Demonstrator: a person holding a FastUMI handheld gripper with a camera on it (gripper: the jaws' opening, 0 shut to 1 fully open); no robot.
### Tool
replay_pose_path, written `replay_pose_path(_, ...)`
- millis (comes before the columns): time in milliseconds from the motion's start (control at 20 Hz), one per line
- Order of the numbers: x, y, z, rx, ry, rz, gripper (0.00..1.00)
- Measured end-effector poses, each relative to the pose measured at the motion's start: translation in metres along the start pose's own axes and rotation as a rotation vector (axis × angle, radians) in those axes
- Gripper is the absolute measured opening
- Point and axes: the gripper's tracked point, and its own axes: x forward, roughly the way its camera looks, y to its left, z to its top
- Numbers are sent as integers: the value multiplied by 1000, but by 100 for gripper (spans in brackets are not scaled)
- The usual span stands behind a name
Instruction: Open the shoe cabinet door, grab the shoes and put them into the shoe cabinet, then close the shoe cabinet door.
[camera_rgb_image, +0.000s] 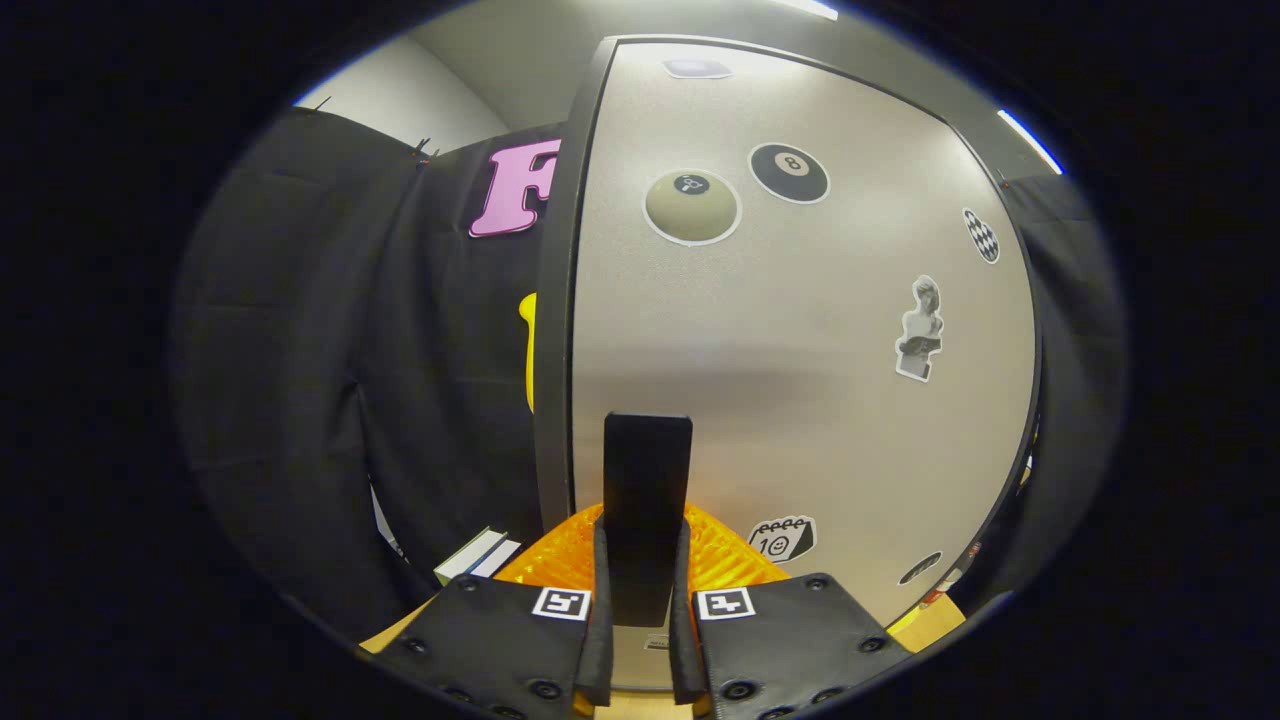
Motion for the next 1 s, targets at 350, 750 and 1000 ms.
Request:
replay_pose_path(350, -8, -1, -4, 8, 33, 52, 6)
replay_pose_path(750, -46, -8, -6, 10, 17, 90, 6)
replay_pose_path(1000, -68, -19, -7, 12, 2, 108, 6)
